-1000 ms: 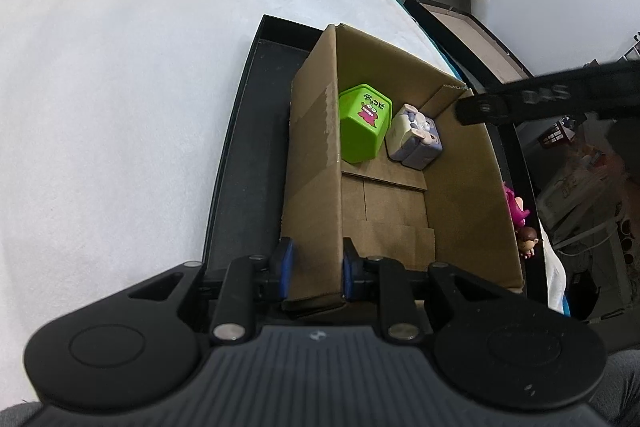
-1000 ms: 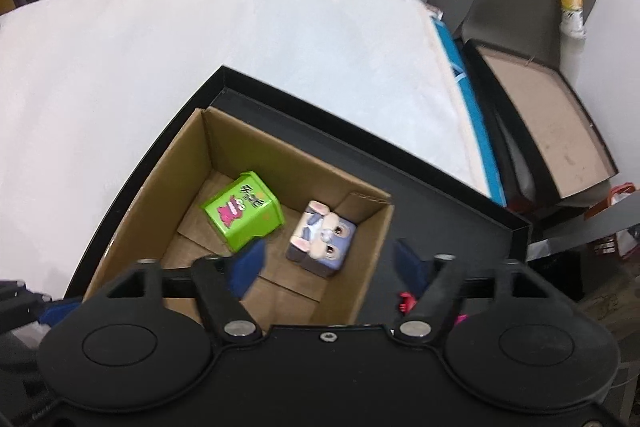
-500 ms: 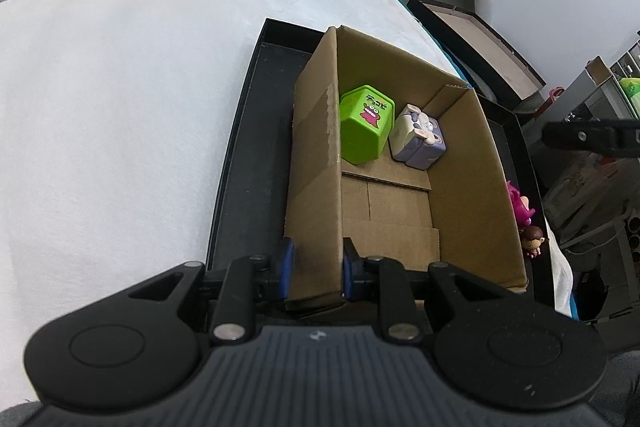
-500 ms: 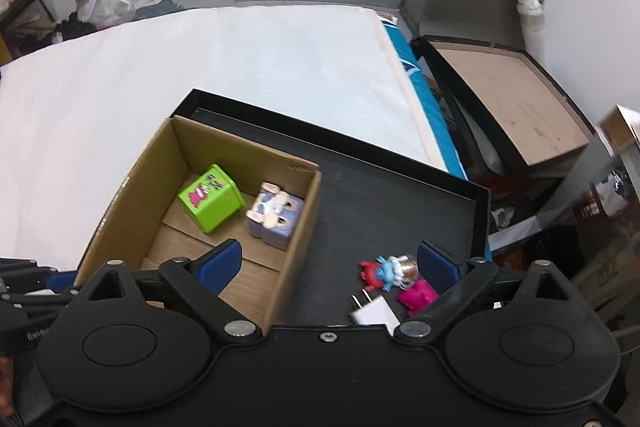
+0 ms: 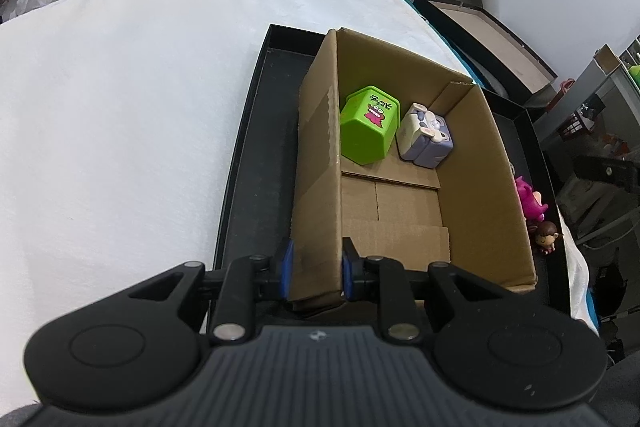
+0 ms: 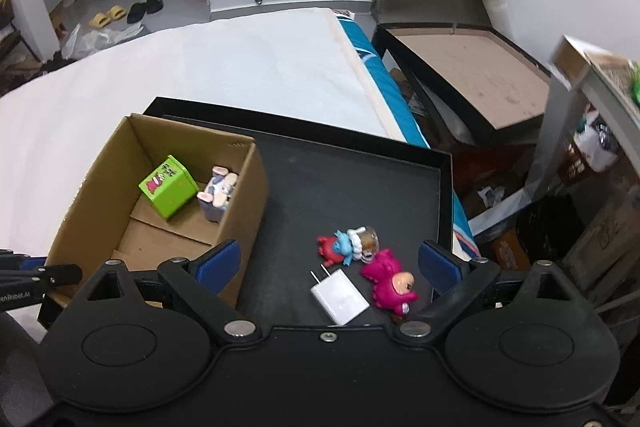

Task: Organize rigid objects
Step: 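Move the right tool to the white charger plug and grasp it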

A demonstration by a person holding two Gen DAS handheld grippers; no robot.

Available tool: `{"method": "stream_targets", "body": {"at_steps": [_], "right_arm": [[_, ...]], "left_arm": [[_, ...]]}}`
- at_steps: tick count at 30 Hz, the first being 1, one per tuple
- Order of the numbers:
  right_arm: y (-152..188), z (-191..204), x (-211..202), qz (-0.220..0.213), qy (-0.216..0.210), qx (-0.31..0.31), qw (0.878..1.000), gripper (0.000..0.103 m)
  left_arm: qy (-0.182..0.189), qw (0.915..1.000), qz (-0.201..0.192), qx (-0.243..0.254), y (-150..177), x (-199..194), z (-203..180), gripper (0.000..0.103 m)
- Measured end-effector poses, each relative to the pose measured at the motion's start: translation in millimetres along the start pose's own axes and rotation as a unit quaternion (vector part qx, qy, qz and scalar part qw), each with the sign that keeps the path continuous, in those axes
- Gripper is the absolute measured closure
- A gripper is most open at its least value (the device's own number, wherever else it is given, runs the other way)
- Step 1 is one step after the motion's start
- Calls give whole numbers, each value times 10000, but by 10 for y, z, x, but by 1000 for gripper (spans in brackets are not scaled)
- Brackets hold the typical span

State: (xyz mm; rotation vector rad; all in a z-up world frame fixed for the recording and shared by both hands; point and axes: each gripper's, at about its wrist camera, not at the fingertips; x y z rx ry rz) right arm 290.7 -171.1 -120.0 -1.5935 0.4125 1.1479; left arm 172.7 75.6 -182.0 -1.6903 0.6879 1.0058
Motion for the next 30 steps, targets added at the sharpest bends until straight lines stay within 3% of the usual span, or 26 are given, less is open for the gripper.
{"method": "stream_targets", "body": {"at_steps": [14, 27, 30], "right_arm": [[501, -537, 96, -178, -378, 896, 9951, 7], [572, -751, 166, -69, -824, 1115, 9903, 8], [578, -811, 218, 20, -932, 1282, 9874, 12]], "left_arm": [[-212, 9997, 1, 93, -4, -31, -90, 81], [-489, 9987, -6, 168, 2, -56, -220, 81], [-554, 9982, -9, 213, 0, -51, -260, 81]]}}
Point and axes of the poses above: each gripper's, at about its wrist camera, not at the fingertips, and x roughly the way its jaws point, z to its left, y to its underside, and after that the axes turned 8 degrees about -y, right-handed
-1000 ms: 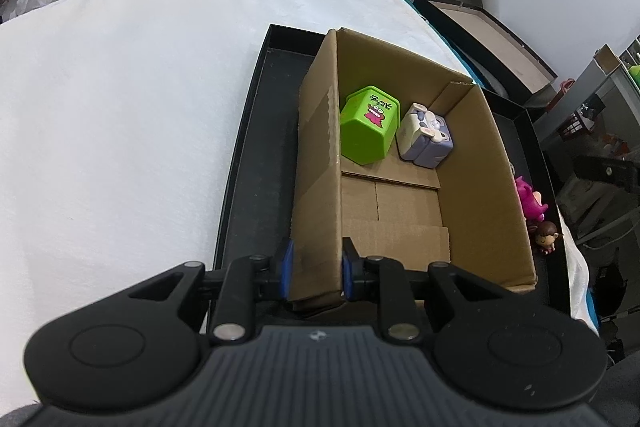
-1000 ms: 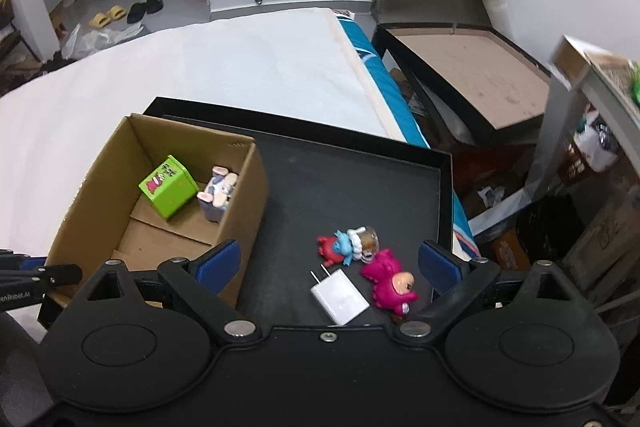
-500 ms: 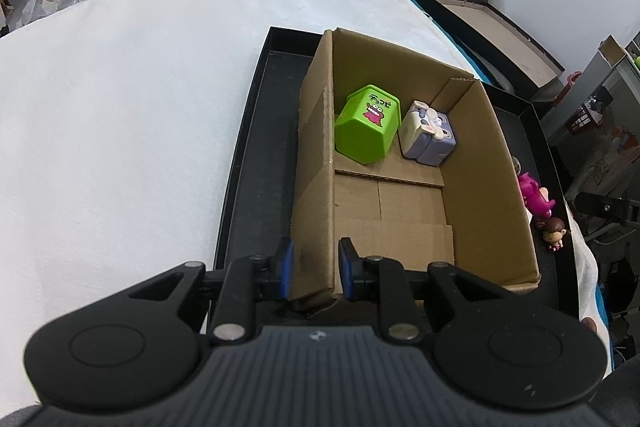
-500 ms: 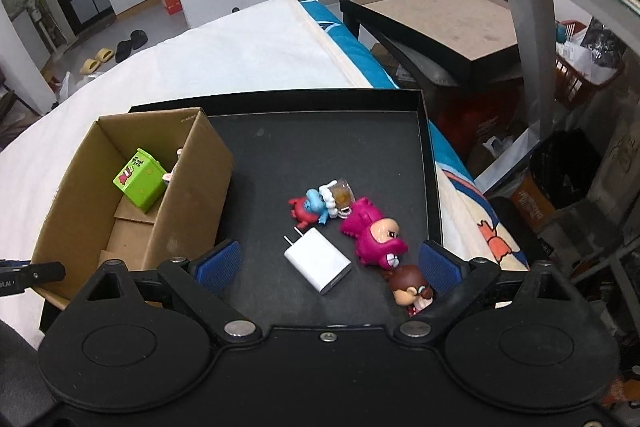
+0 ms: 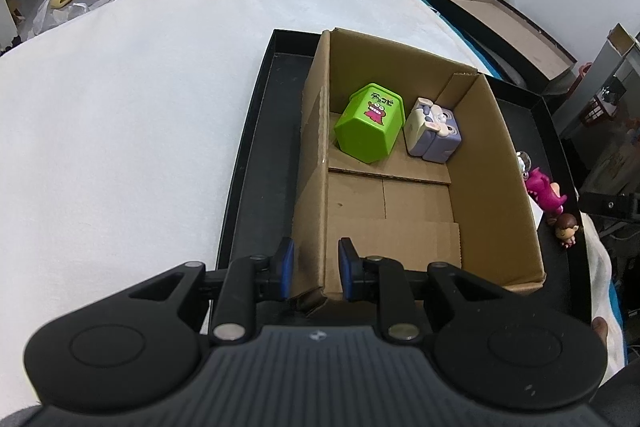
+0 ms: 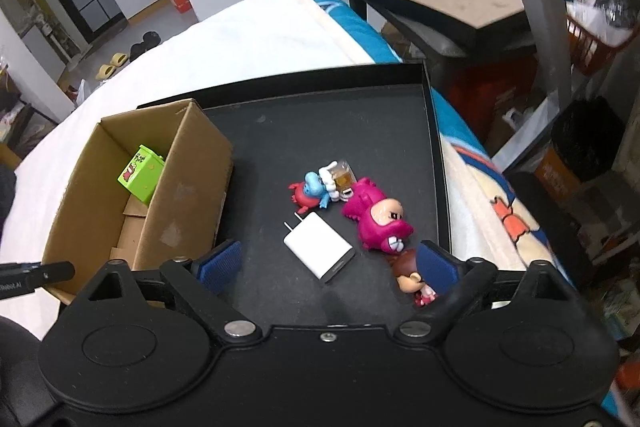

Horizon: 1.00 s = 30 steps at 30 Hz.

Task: Organize rigid objects
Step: 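Move the right tool to the white charger plug and grasp it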

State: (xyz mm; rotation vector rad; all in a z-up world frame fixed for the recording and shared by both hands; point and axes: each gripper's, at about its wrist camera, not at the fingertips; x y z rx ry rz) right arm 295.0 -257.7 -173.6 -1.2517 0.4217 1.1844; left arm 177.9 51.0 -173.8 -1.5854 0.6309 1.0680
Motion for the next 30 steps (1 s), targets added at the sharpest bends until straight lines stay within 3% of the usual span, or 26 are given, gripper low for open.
{"method": "stream_targets", "body": {"at_steps": [6, 24, 27, 30], "right_arm": [[-52, -62, 147, 161, -140, 117, 9997, 25], [-91, 87, 635, 484, 76, -644, 9967, 30], [-63, 123, 722, 609, 91, -795, 9949, 37], [-10, 172, 788, 738, 205, -1006, 9920, 55]], "left_arm": [[-26, 10000, 25, 31, -2, 34, -13, 81], [-57, 9999, 81, 30, -8, 62, -8, 81], [-73, 9999, 68, 18, -2, 50, -11, 81], [-102, 9999, 79, 32, -10, 56, -24, 81]]}}
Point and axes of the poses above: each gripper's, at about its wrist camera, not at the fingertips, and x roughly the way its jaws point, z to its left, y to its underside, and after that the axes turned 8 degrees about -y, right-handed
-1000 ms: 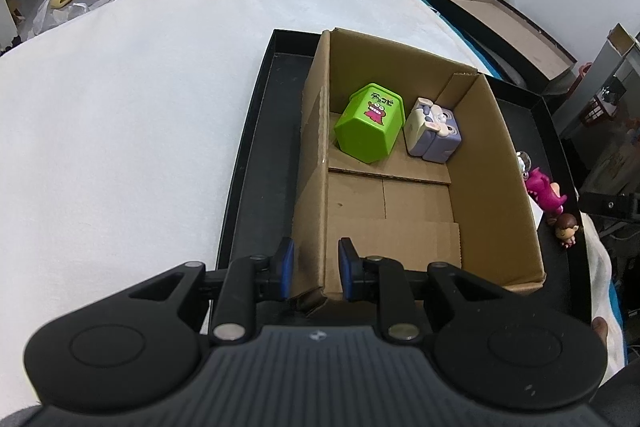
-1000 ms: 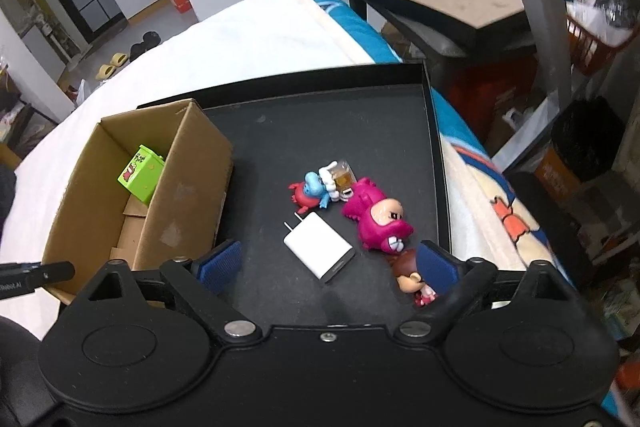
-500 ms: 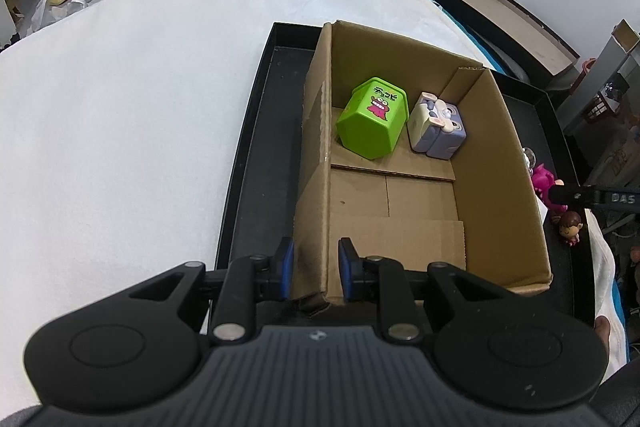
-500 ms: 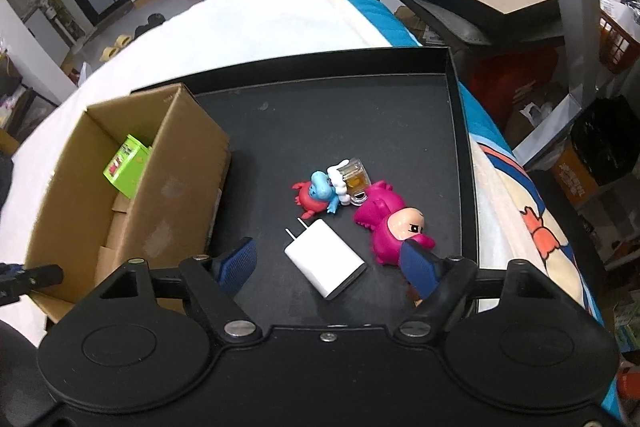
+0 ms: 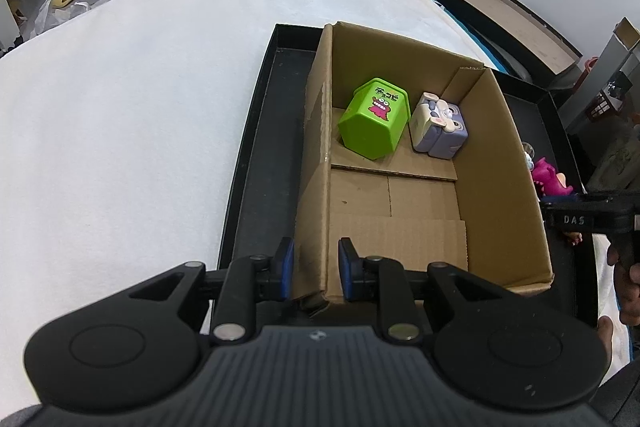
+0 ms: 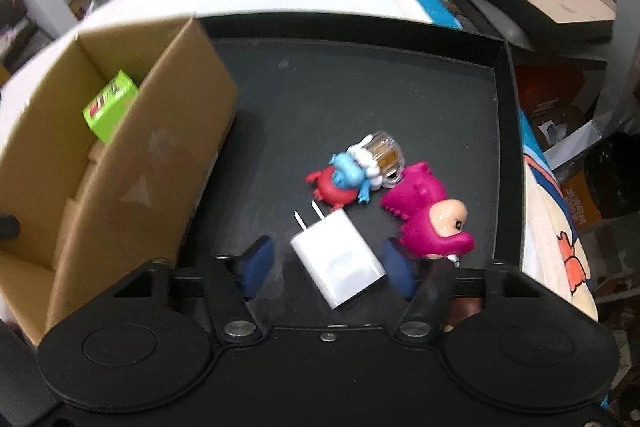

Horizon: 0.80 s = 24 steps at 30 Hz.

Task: Organize rigid objects
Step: 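Move the right tool to the white charger plug and grasp it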

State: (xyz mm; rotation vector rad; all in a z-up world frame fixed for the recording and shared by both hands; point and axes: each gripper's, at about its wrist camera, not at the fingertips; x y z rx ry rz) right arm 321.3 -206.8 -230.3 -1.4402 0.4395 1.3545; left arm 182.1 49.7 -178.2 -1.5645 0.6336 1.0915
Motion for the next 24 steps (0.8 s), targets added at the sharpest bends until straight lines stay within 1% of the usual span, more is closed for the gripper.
{"method": "stream_targets", "body": {"at_steps": [1, 5, 15, 20, 24], "right_arm": [[11, 9, 14, 46, 25, -40, 10000, 61], [51, 20, -41, 87, -163, -19, 9998, 66], [99, 53, -63, 329, -210, 183, 9991, 65], [65, 129, 0, 294, -142, -18, 9995, 64], [60, 166, 56, 265, 0, -223, 9994, 64]], "left_arm": [[-4, 10000, 5, 3, -1, 3, -2, 81], [2, 10000, 6, -9, -1, 5, -3, 81], [44, 10000, -21, -36, 12, -9, 23, 81], [49, 10000, 14, -36, -3, 19, 25, 81], [75, 10000, 31, -47, -12, 27, 26, 81]]}}
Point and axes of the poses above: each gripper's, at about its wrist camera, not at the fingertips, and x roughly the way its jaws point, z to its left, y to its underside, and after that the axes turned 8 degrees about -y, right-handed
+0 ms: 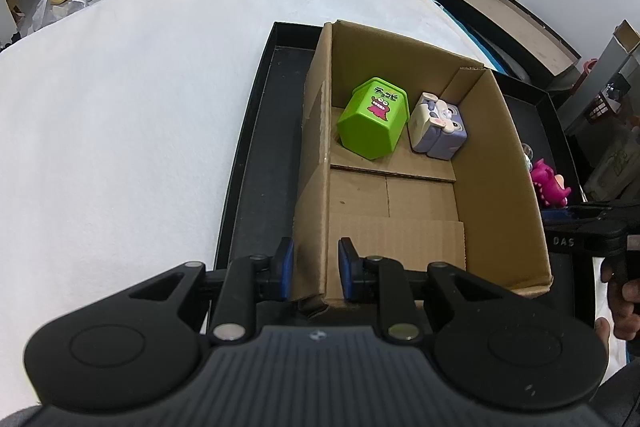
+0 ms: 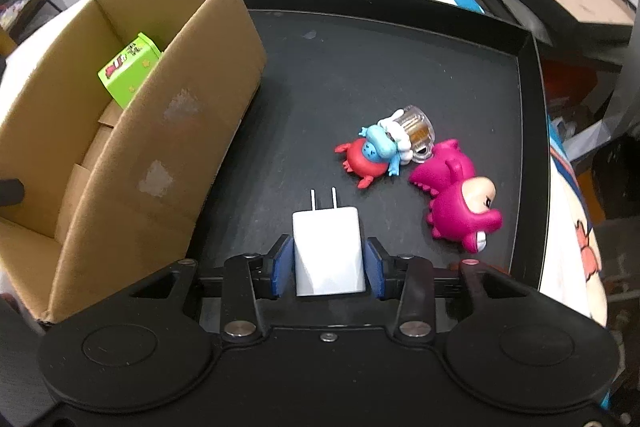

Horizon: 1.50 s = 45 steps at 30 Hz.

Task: Organize rigid objects
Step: 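Move the right tool to the white charger plug and grasp it, then carry the charger plug into the box with the right tool and release it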

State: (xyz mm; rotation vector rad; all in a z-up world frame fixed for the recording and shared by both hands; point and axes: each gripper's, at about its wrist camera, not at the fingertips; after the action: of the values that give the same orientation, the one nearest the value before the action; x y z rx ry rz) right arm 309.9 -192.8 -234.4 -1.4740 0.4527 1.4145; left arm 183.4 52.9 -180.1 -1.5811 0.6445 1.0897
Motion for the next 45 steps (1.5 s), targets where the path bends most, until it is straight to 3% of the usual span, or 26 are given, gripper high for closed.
{"method": "stream_targets", "body": {"at_steps": [10, 19, 45], "right_arm": [[37, 57, -17, -44, 225, -90, 9997, 67], [6, 59, -380, -369, -173, 449, 9982, 67], [-385, 407, -1044, -890, 370, 22, 9953, 67]], "left_arm": [[65, 10000, -34, -5, 18, -44, 27, 81], [182, 9998, -35, -36, 12, -44, 63, 81], [387, 9991, -136, -92, 43, -80, 150, 81]]}}
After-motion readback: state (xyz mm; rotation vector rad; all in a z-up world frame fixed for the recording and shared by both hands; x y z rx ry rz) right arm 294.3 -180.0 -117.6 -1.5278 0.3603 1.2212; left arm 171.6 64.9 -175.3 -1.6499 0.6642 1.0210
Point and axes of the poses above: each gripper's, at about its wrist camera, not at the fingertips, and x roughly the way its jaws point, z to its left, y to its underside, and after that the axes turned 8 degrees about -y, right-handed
